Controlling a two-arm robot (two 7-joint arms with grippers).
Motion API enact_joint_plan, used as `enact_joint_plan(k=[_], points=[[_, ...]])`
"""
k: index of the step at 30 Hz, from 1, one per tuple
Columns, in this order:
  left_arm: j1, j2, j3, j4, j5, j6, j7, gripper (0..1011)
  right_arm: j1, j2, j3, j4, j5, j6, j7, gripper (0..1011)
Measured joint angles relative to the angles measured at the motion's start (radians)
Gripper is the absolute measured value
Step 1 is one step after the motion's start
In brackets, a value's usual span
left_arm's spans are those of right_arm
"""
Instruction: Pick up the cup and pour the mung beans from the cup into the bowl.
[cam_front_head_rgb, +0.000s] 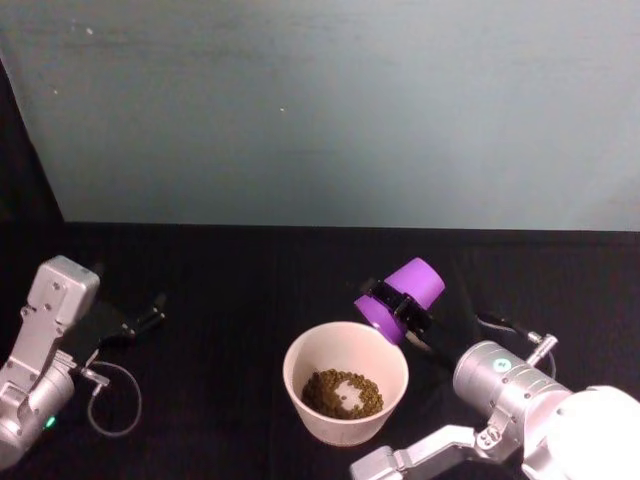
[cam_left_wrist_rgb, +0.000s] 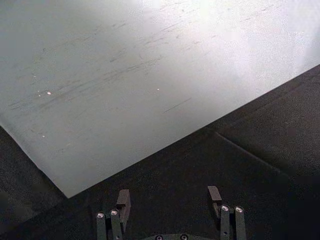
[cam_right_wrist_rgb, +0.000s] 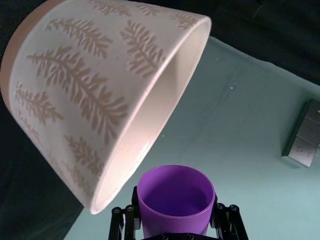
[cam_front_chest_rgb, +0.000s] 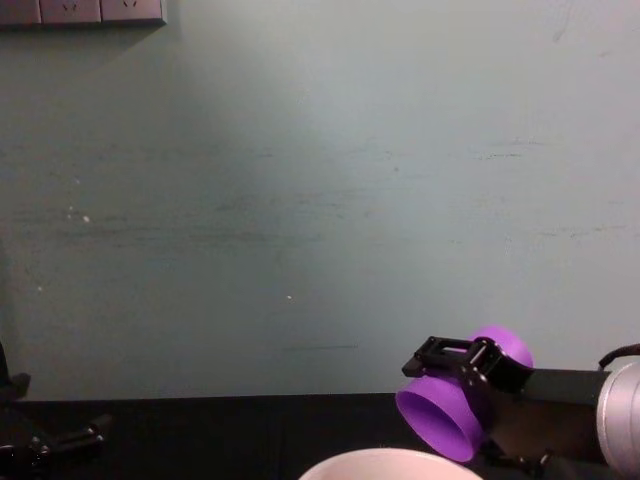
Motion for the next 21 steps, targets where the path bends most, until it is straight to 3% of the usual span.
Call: enact_joint_plan(k=[5, 10, 17, 21], points=[[0.0, 0.0, 0.0, 0.0, 0.0, 0.0, 0.0, 1003, 0.003, 0.007, -0.009, -0.007, -0.025, 0.003, 0.0, 743], [0.0, 0.0, 0.0, 0.0, 0.0, 0.0, 0.0, 1003, -0.003, 0.008, -0.003, -0.012, -0.017, 0.007, -0.003, 743], [0.0, 0.0, 0.0, 0.0, 0.0, 0.0, 0.0, 1003, -0.034, 0.007, 0.046, -0.025, 0.039, 0.03, -0.03, 743], [0.0, 0.0, 0.0, 0.0, 0.0, 0.0, 0.0, 1003, -0.072, 0.002, 0.113, -0.04, 0.134, 0.039, -0.061, 743]])
